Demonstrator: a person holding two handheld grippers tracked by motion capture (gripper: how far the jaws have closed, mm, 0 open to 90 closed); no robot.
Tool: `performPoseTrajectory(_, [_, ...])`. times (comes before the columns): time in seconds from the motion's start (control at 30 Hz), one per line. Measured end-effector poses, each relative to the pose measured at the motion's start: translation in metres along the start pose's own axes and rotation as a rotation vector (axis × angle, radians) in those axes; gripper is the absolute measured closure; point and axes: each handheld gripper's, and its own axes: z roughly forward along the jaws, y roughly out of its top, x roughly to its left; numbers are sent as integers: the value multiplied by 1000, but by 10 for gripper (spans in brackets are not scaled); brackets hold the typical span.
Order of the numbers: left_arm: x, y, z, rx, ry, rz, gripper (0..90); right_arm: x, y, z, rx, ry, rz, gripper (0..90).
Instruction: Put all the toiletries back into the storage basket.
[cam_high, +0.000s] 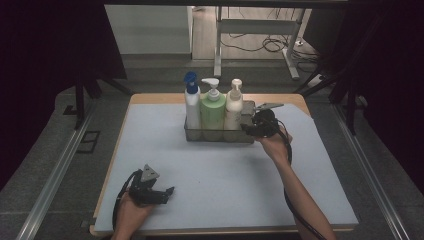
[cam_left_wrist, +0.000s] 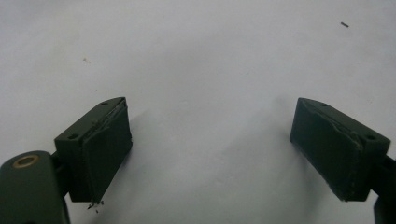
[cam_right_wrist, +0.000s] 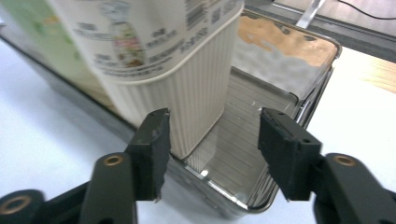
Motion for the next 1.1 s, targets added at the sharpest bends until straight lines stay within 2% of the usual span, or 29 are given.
performPoseTrajectory(0.33, [0, 0, 0, 0, 0, 1, 123, 9, -3, -20, -31, 60, -27, 265])
performPoseTrajectory(0.4, [0, 0, 0, 0, 0, 1, 123, 9, -3, -21, -33, 62, -30, 258])
performPoseTrajectory(0.47, [0, 0, 0, 0, 0, 1, 123, 12, -3, -28, -39, 88, -35, 213])
performPoseTrajectory(0.6, [0, 0, 0, 0, 0, 1, 122, 15, -6, -36, -38, 97, -57, 131])
performPoseTrajectory(0.73, [0, 0, 0, 0, 0, 0, 122, 18, -11, -47, -47, 101, -77, 106])
performPoseTrajectory(0.87, [0, 0, 0, 0, 0, 0, 123, 20, -16, -55, -41, 106, -92, 37])
performPoseTrajectory(1.1, [0, 0, 0, 0, 0, 0, 122, 22, -26, -67, -35, 115, -117, 0])
